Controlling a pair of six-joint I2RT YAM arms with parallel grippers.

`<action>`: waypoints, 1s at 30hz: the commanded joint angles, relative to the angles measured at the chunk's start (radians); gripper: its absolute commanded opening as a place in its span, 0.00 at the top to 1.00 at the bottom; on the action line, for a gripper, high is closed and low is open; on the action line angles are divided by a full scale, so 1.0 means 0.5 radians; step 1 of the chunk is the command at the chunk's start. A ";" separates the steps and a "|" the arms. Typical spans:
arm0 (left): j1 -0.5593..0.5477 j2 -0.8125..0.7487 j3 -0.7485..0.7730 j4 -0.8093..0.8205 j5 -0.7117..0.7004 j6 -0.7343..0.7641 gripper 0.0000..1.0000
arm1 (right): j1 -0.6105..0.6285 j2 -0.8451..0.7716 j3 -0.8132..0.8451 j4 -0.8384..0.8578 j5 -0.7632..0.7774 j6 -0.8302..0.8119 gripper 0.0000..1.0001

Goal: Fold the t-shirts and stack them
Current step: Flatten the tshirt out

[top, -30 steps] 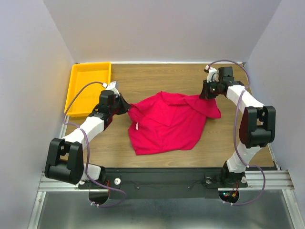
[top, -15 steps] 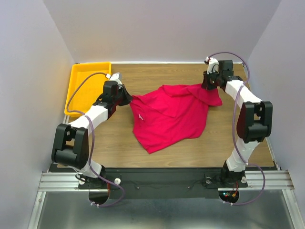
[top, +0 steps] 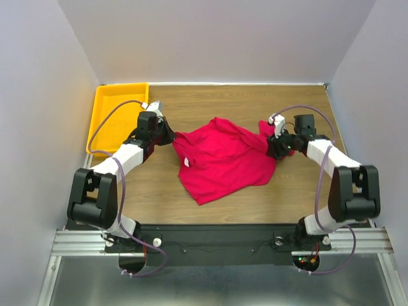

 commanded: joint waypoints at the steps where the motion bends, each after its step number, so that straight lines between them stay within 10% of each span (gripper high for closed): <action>1: 0.014 -0.147 -0.067 0.038 0.025 0.022 1.00 | 0.004 -0.266 -0.136 0.038 -0.072 -0.241 0.44; 11: 0.014 -0.181 -0.101 0.047 0.038 0.019 1.00 | -0.073 -0.009 0.305 0.017 -0.111 0.400 0.39; 30: 0.014 -0.181 -0.128 0.063 0.068 0.038 1.00 | -0.076 -0.110 0.070 -0.370 0.281 -0.023 0.45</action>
